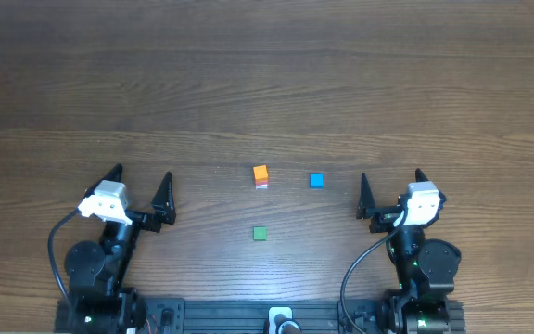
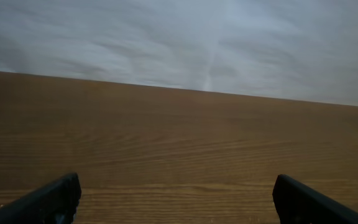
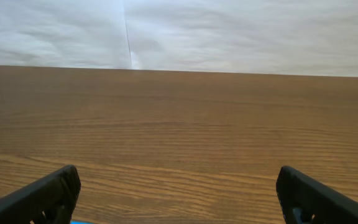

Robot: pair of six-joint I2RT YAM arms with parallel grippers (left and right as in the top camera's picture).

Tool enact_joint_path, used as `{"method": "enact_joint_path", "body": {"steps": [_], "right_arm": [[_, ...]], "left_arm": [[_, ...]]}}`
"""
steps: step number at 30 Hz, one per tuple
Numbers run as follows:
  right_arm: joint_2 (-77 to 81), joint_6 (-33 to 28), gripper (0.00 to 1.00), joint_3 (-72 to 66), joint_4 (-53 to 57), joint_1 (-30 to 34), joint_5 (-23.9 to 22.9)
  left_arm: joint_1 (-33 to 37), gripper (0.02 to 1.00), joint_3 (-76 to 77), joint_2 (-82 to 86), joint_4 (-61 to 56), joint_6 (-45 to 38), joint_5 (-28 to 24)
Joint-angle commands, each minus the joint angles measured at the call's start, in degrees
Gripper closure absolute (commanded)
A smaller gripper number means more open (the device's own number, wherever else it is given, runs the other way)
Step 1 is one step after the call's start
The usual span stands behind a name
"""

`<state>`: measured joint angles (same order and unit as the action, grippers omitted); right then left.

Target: Stack Cubes

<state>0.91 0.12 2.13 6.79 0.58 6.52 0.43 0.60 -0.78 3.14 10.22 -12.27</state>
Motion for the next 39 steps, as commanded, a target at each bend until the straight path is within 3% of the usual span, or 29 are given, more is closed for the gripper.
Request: {"method": "enact_joint_path", "body": {"steps": [1, 29, 34, 39], "right_arm": [[-0.57, 0.02, 0.009, -0.55, -0.22, -0.42, -0.39], [-0.55, 0.02, 0.007, -0.55, -3.26, -0.42, -1.49], [-0.50, 7.50, 0.009, 0.28, -3.82, -0.42, -1.42], [0.96, 11.02, 0.009, 6.60, 4.24, -0.63, -0.83]], "left_arm": [[-0.22, 0.020, -0.28, 0.61, 0.11, -1.01, 0.57], [-0.22, 0.020, -0.26, 0.61, 0.11, -1.01, 0.55], [-0.22, 0.020, -0.28, 0.61, 0.11, -1.01, 0.57], [-0.22, 0.023, -0.28, 0.61, 0.11, -1.01, 0.57]]}}
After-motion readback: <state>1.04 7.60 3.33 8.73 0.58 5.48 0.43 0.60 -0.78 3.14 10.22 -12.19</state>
